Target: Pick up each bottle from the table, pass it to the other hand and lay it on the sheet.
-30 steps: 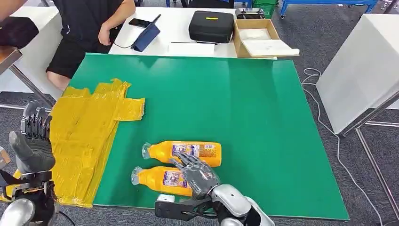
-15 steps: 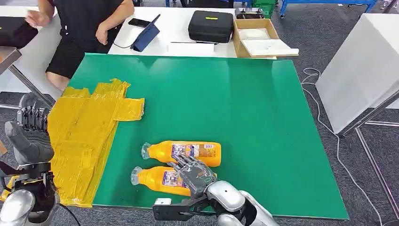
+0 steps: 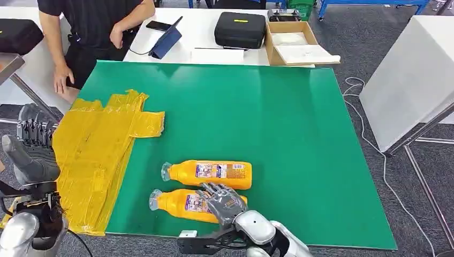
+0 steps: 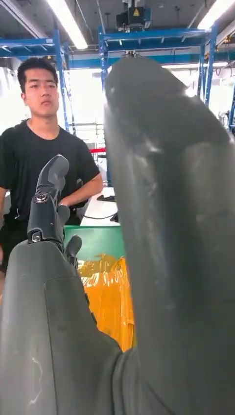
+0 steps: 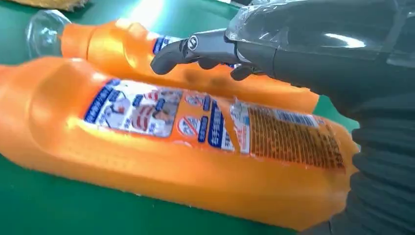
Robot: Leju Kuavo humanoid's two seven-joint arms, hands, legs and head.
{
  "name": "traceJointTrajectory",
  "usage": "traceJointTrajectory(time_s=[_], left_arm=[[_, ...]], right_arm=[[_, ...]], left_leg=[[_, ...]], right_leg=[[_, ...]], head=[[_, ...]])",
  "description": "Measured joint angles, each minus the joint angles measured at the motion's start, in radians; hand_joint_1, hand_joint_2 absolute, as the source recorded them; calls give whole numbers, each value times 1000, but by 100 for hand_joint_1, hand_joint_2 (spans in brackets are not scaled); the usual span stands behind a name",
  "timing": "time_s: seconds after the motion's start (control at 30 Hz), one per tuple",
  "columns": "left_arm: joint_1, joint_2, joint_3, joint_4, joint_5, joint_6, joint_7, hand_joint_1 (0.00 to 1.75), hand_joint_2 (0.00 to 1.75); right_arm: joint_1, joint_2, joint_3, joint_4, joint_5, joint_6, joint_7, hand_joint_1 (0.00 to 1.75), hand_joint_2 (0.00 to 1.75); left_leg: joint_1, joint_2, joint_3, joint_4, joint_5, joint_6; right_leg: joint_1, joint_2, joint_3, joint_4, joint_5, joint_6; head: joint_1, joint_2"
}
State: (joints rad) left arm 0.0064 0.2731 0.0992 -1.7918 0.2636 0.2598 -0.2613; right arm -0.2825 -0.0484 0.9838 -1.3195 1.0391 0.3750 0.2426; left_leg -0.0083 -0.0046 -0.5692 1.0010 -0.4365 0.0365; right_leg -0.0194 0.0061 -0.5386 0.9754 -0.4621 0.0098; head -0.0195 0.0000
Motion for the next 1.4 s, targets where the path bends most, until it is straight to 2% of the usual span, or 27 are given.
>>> traceJointTrajectory(time_s=[0.77,0.8,0.83,0.87,0.9,1.27,1.37,1.4], left_arm=[[7,0,19,0,20,10,-2,0,0],[7,0,19,0,20,10,-2,0,0],[7,0,19,0,21,10,-2,0,0],[7,0,20,0,21,10,-2,0,0],[7,0,21,0,21,10,-2,0,0],[10,0,37,0,39,12,-3,0,0],[10,0,40,0,40,12,-3,0,0],[10,0,40,0,40,13,-4,0,0]], right_arm=[[12,31,-34,96,35,14,32,0,175],[12,32,-36,100,35,14,32,7,175],[12,32,-38,103,35,14,32,73,175],[12,33,-39,107,36,14,33,150,175],[11,33,-40,109,36,14,34,169,175],[11,53,-65,156,45,-1,50,168,175],[9,58,-68,165,44,-1,52,169,175],[8,60,-69,167,44,-1,53,175,175]], left_leg=[[0,0,1,0,0,0],[0,0,1,0,0,0],[0,0,1,0,0,0],[0,0,1,0,0,0],[0,0,1,0,0,0],[-1,0,3,0,0,0],[0,0,3,0,0,0],[0,0,3,0,1,-1]], right_leg=[[0,0,0,0,0,0],[0,0,0,0,0,0],[0,0,0,0,0,0],[0,0,0,0,0,0],[0,0,0,0,0,0],[0,0,1,0,0,0],[0,0,2,0,0,0],[0,0,2,0,0,0]], head=[[0,0],[0,0],[0,0],[0,0],[0,0],[0,0],[0,0],[0,0]])
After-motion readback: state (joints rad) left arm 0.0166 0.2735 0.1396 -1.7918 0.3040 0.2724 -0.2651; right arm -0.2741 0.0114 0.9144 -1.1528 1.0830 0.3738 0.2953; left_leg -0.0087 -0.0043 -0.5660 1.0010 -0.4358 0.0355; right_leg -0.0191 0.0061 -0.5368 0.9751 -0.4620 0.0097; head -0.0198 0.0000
